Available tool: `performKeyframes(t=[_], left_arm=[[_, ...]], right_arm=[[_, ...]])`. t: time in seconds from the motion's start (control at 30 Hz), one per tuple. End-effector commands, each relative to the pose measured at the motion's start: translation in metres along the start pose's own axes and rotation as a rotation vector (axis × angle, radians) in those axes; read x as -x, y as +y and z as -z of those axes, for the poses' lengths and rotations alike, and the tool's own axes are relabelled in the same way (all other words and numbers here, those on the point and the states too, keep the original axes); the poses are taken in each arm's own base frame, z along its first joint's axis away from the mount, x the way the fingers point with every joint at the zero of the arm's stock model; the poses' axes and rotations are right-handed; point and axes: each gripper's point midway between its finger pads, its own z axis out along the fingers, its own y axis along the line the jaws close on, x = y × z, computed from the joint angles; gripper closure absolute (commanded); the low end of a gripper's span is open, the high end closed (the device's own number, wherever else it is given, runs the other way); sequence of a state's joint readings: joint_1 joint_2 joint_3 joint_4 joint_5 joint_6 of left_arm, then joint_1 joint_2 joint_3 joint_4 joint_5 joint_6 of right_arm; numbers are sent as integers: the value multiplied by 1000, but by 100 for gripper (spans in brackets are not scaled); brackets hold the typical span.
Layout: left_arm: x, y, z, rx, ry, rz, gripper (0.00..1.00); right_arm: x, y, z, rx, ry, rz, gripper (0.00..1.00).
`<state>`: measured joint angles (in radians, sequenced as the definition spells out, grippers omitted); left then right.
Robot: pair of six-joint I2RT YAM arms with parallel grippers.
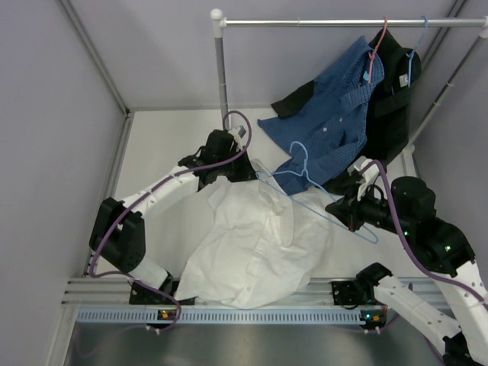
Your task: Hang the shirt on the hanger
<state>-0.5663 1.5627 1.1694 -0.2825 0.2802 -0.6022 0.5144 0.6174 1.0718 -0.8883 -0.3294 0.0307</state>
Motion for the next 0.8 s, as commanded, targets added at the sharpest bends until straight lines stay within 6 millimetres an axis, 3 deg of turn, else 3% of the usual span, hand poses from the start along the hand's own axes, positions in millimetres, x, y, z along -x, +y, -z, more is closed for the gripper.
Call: performKeyframes(t=[0.0, 0.2, 0.37, 0.47, 0.5, 0.53, 0.57, 0.6, 0.67, 0.7, 0.77], left_arm=[[14, -20, 7, -61, -27, -27, 100], [0, -25, 18, -25, 43, -59, 100], [4, -17, 38, 71, -2, -91, 100], [3, -44, 50, -12, 2, -157, 100], [-3, -64, 56, -46, 4, -203, 100], [-1, -79, 65, -62, -4, -251, 100], [-3, -91, 71, -72, -5, -285, 100], [-13, -111, 78, -88, -3, -337, 100], [-21, -142, 97, -125, -9, -411, 100], [-18, -148, 108, -116, -38, -421, 100], [-17, -164, 128, -131, -66, -438, 100]], right_arm=[[6, -4, -4, -14, -31, -15, 100], [-4, -24, -34, -71, 13, -59, 100], [5, -27, -46, -72, -11, -75, 100], [20, -9, -53, 46, -91, -56, 100], [15, -5, -59, 82, -109, -60, 100], [36, 5, -61, 145, -213, -54, 100], [40, 8, -63, 171, -254, -58, 100], [32, 9, -70, 190, -266, -75, 100], [49, 10, -70, 200, -355, -87, 100], [47, 6, -73, 183, -368, -101, 100], [61, 7, -66, 189, -453, -74, 100]])
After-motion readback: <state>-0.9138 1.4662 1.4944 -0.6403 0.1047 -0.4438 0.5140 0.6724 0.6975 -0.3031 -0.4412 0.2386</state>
